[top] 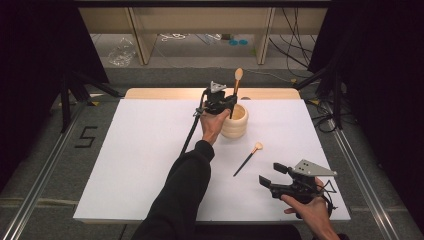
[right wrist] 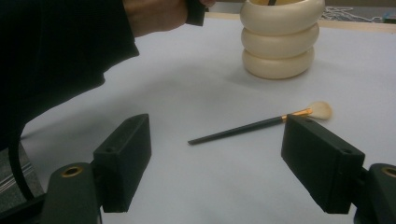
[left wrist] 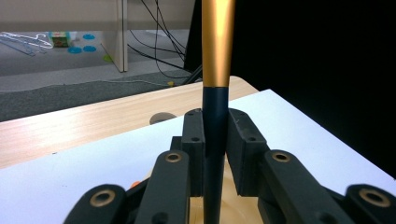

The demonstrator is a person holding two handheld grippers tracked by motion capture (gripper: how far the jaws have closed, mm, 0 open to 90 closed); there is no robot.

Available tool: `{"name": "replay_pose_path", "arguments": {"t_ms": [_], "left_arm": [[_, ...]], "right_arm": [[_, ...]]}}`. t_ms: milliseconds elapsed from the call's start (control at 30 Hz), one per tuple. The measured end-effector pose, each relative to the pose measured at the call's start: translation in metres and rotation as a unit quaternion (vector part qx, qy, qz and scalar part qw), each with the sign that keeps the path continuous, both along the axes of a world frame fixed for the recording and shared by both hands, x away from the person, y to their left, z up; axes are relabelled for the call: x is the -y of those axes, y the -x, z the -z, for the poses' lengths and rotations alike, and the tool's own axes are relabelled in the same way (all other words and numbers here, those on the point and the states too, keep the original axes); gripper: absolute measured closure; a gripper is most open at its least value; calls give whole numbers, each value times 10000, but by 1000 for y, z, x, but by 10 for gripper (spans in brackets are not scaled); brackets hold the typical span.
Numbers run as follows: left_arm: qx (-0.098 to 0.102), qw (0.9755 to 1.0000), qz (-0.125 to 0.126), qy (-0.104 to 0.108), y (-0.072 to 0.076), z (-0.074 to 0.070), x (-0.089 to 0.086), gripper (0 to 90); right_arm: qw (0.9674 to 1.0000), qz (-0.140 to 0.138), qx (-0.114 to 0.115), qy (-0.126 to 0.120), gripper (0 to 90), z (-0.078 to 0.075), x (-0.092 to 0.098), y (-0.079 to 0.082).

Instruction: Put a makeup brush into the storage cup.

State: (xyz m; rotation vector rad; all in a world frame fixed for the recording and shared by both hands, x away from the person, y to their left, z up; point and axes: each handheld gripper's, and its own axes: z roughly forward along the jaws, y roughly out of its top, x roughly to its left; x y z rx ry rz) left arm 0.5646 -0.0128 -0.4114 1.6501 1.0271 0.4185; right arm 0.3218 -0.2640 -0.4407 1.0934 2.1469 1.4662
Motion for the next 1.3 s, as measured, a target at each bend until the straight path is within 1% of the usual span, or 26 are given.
{"name": "replay_pose_path", "arguments": {"t_ms": [67,133,300,333,367,500,567,633,667,700,733,767,833,900,967,1000,1033,1067,1133,1167,1267,1300], "left_arm": [[10,10000,-4,-18,0,2,-1,777],[-23,10000,-9,31,0,4,-2,777],[-35,10000,-5,53,0,9,-3,774],[-60,10000,-2,24,0,10,-3,773],[-41,10000,22,-22,0,10,-3,773],[-86,9999,56,28,0,12,-4,756],[-109,9999,68,13,0,13,-4,756],[-96,9999,68,-44,0,12,-6,746],[-114,9999,49,-13,0,12,-6,739],[-104,9999,46,-35,0,11,-7,737],[-111,9999,44,-41,1,10,-8,736],[-99,9999,40,-49,1,10,-9,725],[-97,9999,34,-37,2,8,-11,720],[-69,9999,58,-78,3,7,-12,706],[-75,9999,49,-57,4,5,-13,683],[-49,9999,74,-105,5,4,-14,670],[-51,9999,90,-105,5,3,-15,658],[-63,9999,86,-111,6,2,-15,639],[-92,9999,98,-104,8,1,-16,606],[-83,9998,116,-120,8,0,-16,593],[-91,9996,142,-216,11,-2,-18,536],[-98,9996,147,-234,11,-3,-20,482]], "right_arm": [[10000,0,0,-1,253,0,0,0],[10000,-4,-6,-7,253,0,0,0],[10000,-8,-7,-4,253,0,0,0],[10000,-6,-7,-6,253,0,0,0],[10000,-6,-6,-8,253,0,0,0],[10000,-6,-12,-7,253,0,0,0],[10000,-14,-10,-3,254,0,0,0],[10000,-11,-8,5,254,0,0,0],[10000,-10,-13,6,254,0,0,0],[10000,-7,-14,9,254,0,0,0],[9999,-22,72,-110,254,2,-1,-2],[9998,-34,92,-146,254,2,-2,-2],[9998,-36,96,-143,254,3,-2,-2],[9999,-36,78,-147,254,3,-2,-2],[9998,-34,94,-143,254,3,-2,-2],[9999,-33,82,-145,254,3,-2,-2],[9999,-44,-36,-162,254,1,-2,-1],[9999,-32,1,-153,254,2,-2,-2],[9998,-53,-86,-191,254,1,-2,-1],[9998,-50,-95,-196,254,1,-2,-1],[9998,-47,-83,-188,254,2,-2,-1],[9999,-20,-3,-150,254,2,-2,-2]]}}
